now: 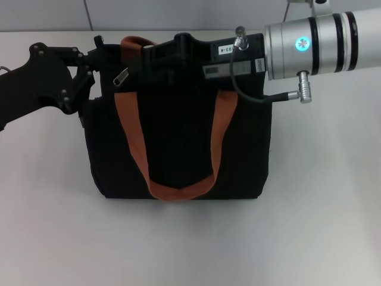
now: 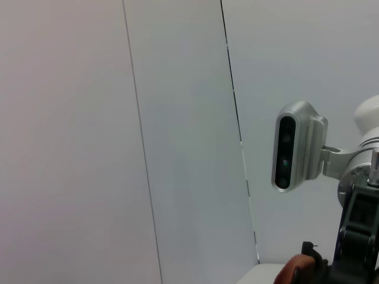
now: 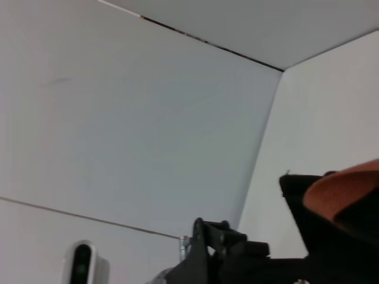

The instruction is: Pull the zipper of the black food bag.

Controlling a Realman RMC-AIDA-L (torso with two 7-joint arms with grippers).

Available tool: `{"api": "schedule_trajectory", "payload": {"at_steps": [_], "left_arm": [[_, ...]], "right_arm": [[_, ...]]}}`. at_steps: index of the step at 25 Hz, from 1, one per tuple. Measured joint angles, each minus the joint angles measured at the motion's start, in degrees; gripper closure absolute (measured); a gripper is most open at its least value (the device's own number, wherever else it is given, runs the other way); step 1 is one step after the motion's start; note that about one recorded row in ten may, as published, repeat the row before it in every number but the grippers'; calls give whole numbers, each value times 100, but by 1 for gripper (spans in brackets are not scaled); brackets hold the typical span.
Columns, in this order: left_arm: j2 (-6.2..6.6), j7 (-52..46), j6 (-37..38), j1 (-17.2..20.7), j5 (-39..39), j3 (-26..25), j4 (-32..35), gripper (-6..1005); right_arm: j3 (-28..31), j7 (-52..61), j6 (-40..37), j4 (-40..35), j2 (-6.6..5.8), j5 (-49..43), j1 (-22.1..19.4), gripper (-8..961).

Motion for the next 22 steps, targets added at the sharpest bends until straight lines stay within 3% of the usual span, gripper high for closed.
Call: {"api": "schedule_trajectory", "payload": {"at_steps": [22], "left_arm": [[-80,41,171,-76,-48,22,0,976]], "right_arm": [[-210,97,362,154,51,48,149,615]]}}
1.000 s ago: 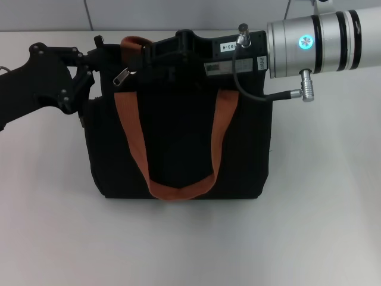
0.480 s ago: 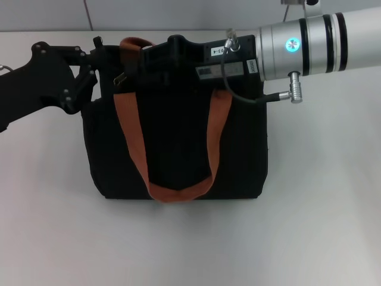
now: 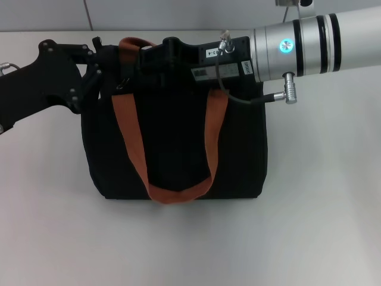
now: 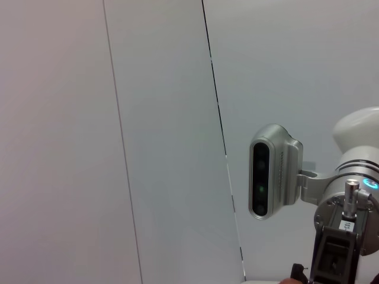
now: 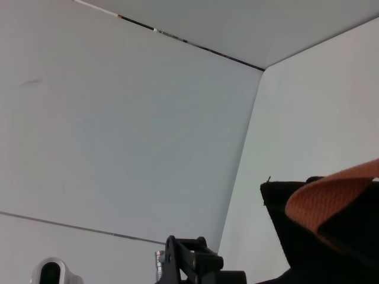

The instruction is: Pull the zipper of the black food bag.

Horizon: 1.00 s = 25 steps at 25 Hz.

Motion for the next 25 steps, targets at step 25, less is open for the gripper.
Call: {"api": "schedule_trajectory", "payload": {"at_steps": [25], "left_arm": [[15,-272,-168,-296,-164,-22,0,975]], "right_arm": [[37,-37,18,3,4,38,50,618]]}}
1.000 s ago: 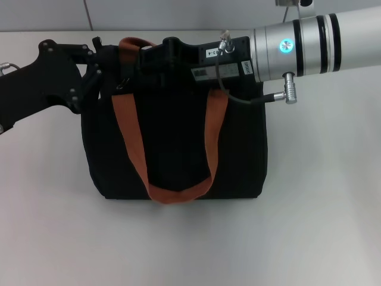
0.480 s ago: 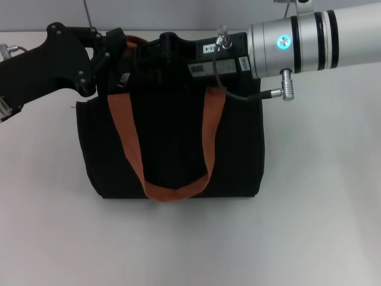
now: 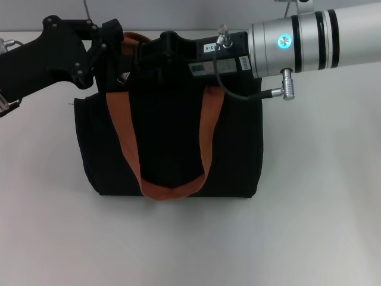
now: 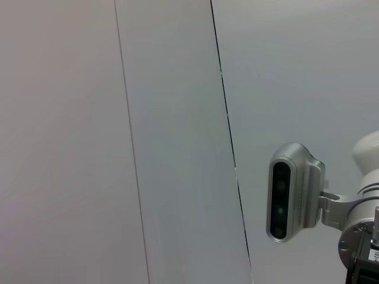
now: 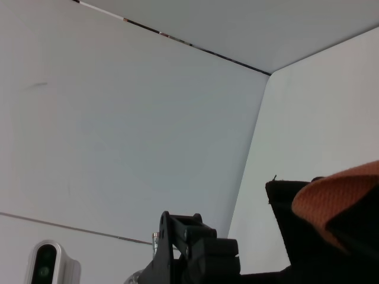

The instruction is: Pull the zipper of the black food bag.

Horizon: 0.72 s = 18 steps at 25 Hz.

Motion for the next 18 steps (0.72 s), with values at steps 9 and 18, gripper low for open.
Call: {"api": "schedule_trajectory", "payload": {"at_steps": [9,18], "left_arm": [[-78,-51,-77,-124,-8,19,0,974],[-85,-75,-35,-34,-81,1,0,974]], "right_arm": [[-32,-12,69,-15,-3,0,5,644],[-46,-29,144,-24,7,-2,29,688]]}}
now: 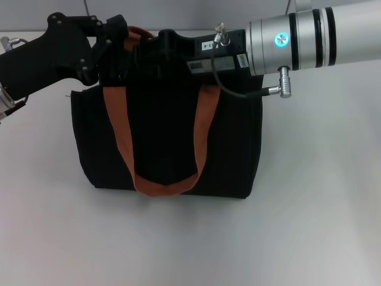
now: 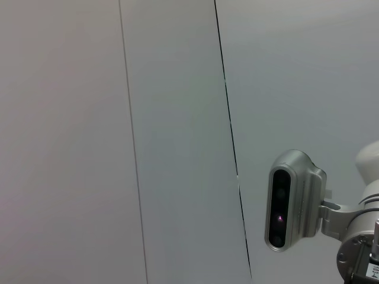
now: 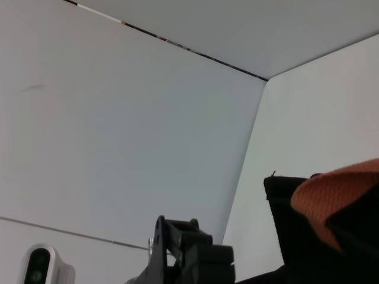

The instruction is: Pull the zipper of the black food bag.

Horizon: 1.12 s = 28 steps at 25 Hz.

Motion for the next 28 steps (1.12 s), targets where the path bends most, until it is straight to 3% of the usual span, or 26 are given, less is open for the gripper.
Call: {"api": "schedule_trajectory", "payload": {"at_steps": [20,28], "left_arm": [[-7,-62,113,90,-50,0,1,973],[-7,-64,175,98,-57,-1,1,972]], "right_arm": [[-80,-152,109,66,17,123,20,833],[-672,-517,347,101,17,701,37,879]]}}
